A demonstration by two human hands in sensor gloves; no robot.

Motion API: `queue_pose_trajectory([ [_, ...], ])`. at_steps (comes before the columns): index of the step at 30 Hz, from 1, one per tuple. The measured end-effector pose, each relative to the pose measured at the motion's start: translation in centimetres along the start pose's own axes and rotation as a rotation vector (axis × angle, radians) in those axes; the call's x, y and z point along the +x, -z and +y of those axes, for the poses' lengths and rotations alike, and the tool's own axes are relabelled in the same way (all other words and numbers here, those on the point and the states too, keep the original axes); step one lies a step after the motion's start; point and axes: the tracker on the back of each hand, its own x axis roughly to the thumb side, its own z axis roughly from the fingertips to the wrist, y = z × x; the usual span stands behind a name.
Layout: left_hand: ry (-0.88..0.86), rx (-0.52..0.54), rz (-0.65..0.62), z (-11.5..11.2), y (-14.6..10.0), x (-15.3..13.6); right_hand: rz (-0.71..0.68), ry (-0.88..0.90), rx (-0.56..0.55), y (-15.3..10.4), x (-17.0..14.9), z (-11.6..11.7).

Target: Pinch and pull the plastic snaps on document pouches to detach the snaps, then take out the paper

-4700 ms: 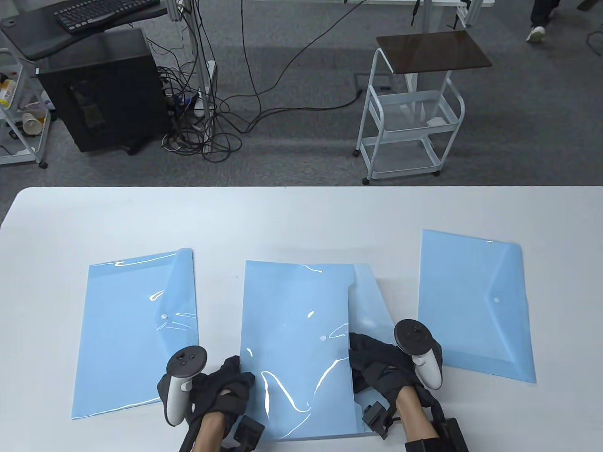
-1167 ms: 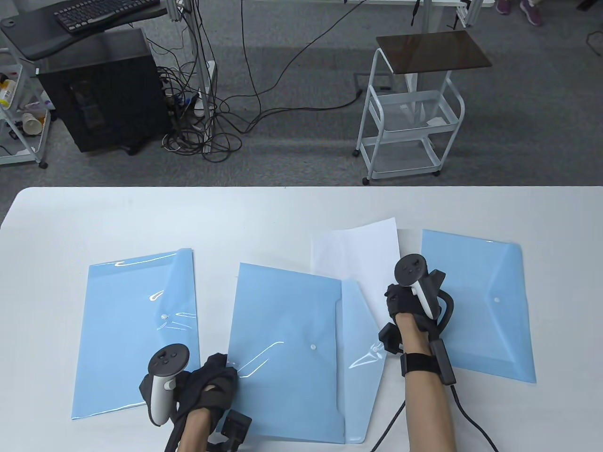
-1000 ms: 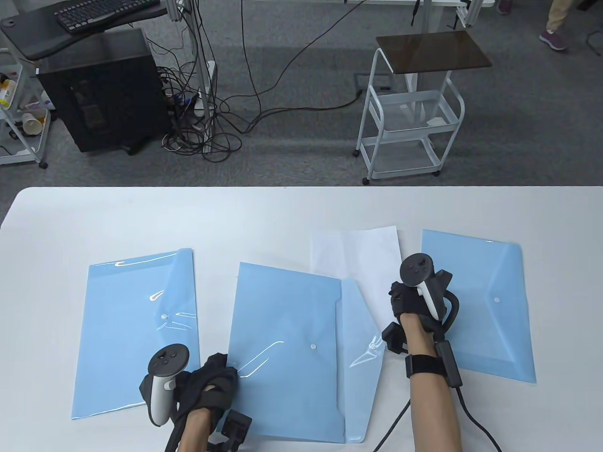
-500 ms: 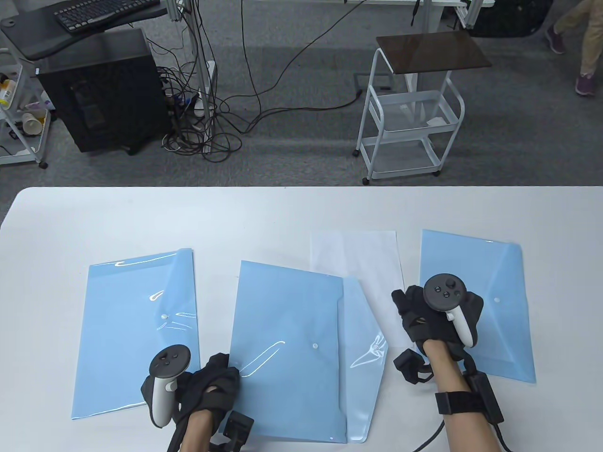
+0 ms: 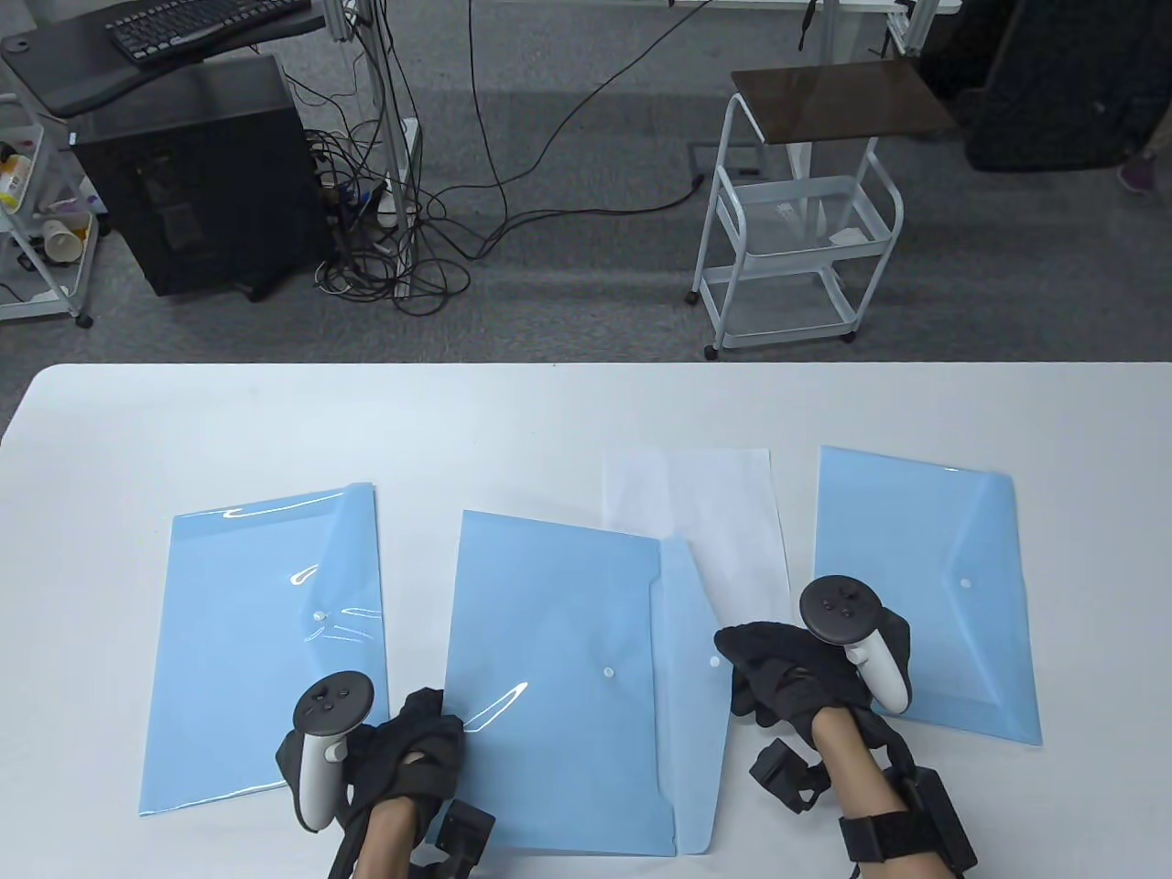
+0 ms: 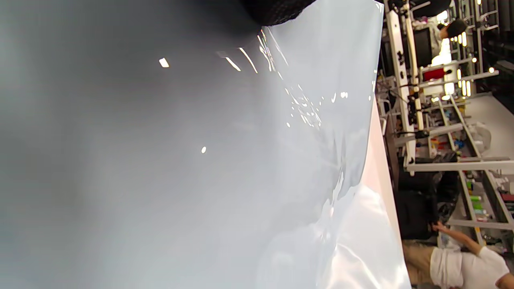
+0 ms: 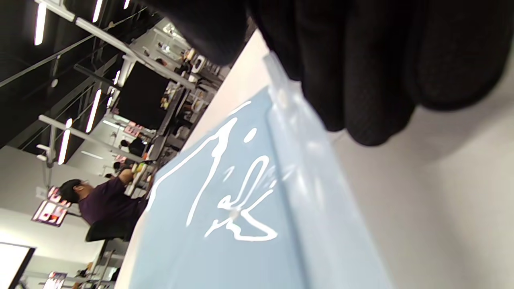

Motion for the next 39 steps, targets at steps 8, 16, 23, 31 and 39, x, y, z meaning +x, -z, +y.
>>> queue_pose_trajectory([
  [8,0.036,0.005,0.007,-0.3,0.1,0.0,-0.109,-0.131,0.107,-0.2,3.2,3.4],
  [16,0.052,0.013,0.011,-0.3,0.2,0.0,-0.167,-0.469,0.159,0.5,4.9,8.1],
  [23,0.062,0.019,0.02,-0.4,0.3,0.0,-0.165,-0.73,0.164,0.9,4.8,11.5],
  [31,0.078,0.027,0.032,-0.4,0.3,0.0,-0.162,-0.858,0.162,1.0,4.3,13.4],
  [39,0.085,0.03,0.037,-0.5,0.4,0.0,-0.14,-0.961,0.173,1.2,5.0,14.1],
])
